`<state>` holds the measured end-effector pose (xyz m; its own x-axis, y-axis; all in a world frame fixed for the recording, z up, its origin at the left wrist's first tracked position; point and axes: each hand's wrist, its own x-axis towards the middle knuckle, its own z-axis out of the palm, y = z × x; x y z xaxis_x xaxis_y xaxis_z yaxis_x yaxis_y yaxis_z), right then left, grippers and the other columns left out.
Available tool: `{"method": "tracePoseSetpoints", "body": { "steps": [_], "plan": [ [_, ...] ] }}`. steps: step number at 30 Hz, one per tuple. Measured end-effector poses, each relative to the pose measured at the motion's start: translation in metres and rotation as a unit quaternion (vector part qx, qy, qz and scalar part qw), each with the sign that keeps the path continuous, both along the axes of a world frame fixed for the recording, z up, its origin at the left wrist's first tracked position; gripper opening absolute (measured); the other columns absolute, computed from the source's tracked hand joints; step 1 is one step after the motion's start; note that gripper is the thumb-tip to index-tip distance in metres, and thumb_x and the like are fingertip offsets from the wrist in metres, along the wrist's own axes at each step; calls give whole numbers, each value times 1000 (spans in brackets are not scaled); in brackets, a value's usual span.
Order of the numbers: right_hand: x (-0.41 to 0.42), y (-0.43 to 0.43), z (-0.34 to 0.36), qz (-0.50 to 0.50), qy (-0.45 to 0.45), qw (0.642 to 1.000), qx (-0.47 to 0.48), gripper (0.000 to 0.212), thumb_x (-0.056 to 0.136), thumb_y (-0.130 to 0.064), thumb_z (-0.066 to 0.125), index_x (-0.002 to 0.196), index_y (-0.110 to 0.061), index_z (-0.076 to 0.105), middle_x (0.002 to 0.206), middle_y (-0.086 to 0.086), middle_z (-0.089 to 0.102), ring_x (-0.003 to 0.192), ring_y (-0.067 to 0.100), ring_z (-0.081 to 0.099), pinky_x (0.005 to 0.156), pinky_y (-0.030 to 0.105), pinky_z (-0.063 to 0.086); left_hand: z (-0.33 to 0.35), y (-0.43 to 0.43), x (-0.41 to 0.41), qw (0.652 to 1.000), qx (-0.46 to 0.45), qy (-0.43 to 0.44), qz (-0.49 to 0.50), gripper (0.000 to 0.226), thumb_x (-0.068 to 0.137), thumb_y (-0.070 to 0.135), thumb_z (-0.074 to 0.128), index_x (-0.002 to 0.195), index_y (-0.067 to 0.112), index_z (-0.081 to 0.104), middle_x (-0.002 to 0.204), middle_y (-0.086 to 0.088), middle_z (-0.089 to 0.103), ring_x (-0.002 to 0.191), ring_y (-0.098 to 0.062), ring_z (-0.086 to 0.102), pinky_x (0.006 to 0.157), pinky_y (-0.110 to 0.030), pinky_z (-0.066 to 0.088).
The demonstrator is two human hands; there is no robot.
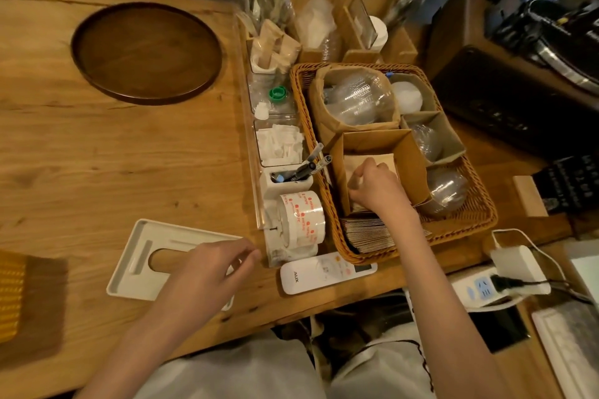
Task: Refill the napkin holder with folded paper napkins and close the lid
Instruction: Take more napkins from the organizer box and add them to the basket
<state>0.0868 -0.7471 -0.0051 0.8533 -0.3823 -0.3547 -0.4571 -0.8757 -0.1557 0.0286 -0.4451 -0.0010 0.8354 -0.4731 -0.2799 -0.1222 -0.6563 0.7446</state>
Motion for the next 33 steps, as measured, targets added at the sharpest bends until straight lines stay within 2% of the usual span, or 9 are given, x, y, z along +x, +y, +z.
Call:
{"method": "tracePoseSetpoints", "body": {
  "steps": [5, 10, 14, 19, 23, 26, 30, 33],
  "plan": [
    [0, -1, 4, 2, 1, 1000, 3, 50, 81, -32, 71, 120, -9, 50, 119, 17, 56, 109, 34, 55, 92, 44, 49, 0, -8, -3, 999, 16, -9, -29, 20, 95, 41, 48, 76, 47, 50, 67, 19, 62, 69, -1, 60, 61, -22, 47],
    [-4, -3, 8, -3, -33, 999, 17, 38, 86, -35, 67, 114, -10, 58, 112, 11, 62, 104, 28, 58, 83, 35, 46, 0, -12, -3, 999, 26, -19, -29, 20, 96, 41, 48, 76, 44, 50, 67, 15, 63, 65, -4, 59, 60, -27, 48],
    [-6, 0, 5, -2, -66, 998, -11, 29, 88, -32, 65, 106, -10, 64, 103, 9, 67, 96, 29, 62, 82, 39, 52, -1, -11, -4, 999, 36, -26, -32, 15, 95, 45, 45, 84, 43, 54, 72, 17, 65, 70, -2, 62, 63, -27, 51],
    [-8, 5, 6, -27, -106, 994, -30, 20, 91, -25, 59, 99, -8, 63, 93, 11, 67, 84, 29, 62, 72, 38, 52, -3, -9, -7, 999, 30, -31, -22, 15, 95, 46, 44, 86, 43, 56, 73, 16, 66, 70, -3, 63, 64, -32, 52],
    [-15, 4, 8, -38, -137, 989, -30, 21, 94, -23, 56, 105, -6, 61, 94, 11, 65, 86, 29, 63, 73, 40, 54, -3, -7, -9, 999, 30, -31, -13, 17, 95, 45, 45, 92, 41, 62, 74, 17, 67, 70, -4, 64, 64, -32, 53],
    [-22, 1, 8, -45, -167, 985, -13, 21, 95, -27, 56, 106, -10, 59, 95, 9, 67, 83, 27, 66, 73, 43, 57, -4, -7, -11, 999, 36, -33, -16, 19, 96, 45, 44, 89, 40, 61, 72, 15, 66, 68, -5, 63, 64, -32, 52],
    [-27, 1, 16, -47, -230, 972, -10, 24, 95, -21, 53, 117, -13, 56, 101, 8, 67, 89, 26, 66, 75, 44, 58, -6, -9, -13, 999, 35, -33, -14, 21, 95, 44, 45, 92, 36, 64, 72, 14, 66, 72, -5, 62, 68, -30, 51],
    [-32, 2, 23, -44, -277, 959, -30, 22, 96, -19, 51, 117, -13, 53, 95, 7, 67, 84, 24, 67, 69, 43, 59, -6, -11, -15, 999, 30, -29, -12, 22, 95, 45, 46, 95, 35, 66, 76, 16, 66, 75, -2, 62, 68, -31, 52]
  ]
}}
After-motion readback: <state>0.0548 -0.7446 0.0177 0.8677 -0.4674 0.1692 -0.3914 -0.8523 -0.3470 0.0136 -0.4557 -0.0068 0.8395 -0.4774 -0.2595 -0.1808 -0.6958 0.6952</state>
